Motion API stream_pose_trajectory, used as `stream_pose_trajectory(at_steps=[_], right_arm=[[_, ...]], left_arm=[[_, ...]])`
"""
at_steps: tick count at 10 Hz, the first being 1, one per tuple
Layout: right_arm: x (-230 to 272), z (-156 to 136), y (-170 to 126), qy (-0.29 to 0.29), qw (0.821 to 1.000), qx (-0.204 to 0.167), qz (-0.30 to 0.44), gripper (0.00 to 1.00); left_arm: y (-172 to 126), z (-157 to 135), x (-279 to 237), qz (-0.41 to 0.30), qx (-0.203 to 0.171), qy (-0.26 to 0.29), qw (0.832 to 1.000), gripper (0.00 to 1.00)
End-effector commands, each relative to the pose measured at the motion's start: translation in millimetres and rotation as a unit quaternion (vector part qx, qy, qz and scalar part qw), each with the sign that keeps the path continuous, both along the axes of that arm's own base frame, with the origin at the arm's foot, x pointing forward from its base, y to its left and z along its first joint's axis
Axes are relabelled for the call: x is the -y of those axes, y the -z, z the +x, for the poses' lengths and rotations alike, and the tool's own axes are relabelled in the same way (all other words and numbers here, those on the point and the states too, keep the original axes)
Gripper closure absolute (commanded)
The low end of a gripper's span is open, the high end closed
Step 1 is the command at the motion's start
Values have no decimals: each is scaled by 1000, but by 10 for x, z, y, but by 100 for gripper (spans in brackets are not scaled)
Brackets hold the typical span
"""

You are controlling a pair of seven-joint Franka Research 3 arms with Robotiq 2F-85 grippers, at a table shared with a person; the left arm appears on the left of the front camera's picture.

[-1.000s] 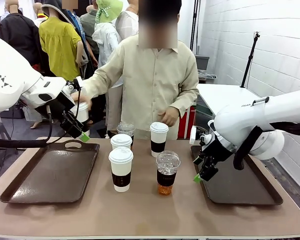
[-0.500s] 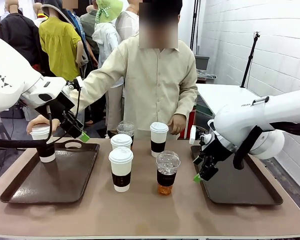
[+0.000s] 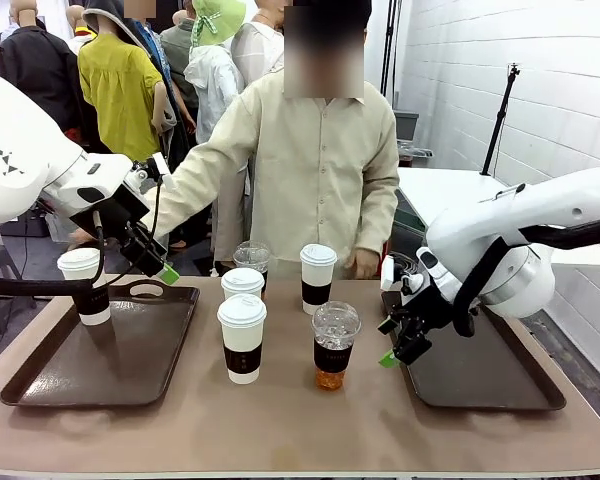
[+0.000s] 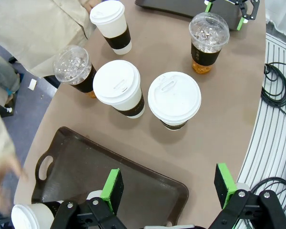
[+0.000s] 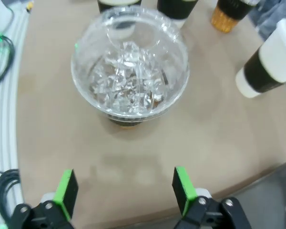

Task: Distribute the coffee onto the tray.
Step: Pick up one iced Americano and place it on the right Handle tray.

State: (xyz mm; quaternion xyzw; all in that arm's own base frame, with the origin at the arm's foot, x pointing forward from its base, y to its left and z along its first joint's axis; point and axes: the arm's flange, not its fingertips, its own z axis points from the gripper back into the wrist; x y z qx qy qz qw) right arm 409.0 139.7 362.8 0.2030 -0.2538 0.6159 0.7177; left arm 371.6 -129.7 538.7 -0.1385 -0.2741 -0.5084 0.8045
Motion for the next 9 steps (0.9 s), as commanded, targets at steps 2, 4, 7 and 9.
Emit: stream_pose_trajectory(at_steps=[2, 4, 7, 9], right_arm=[[135, 75, 281, -29, 996, 11, 81, 0], [117, 147, 419, -24, 993, 13, 115, 0], [68, 261, 631, -8, 985, 14, 173, 0], [30, 277, 737, -11, 980, 4, 200, 0]], left_arm=[[-4, 10, -13, -5, -3, 4, 1000, 0], [-4, 10, -13, -5, -3, 4, 1000, 0], [-4, 10, -13, -5, -3, 4, 1000, 0], [-4, 10, -13, -5, -3, 4, 1000, 0]])
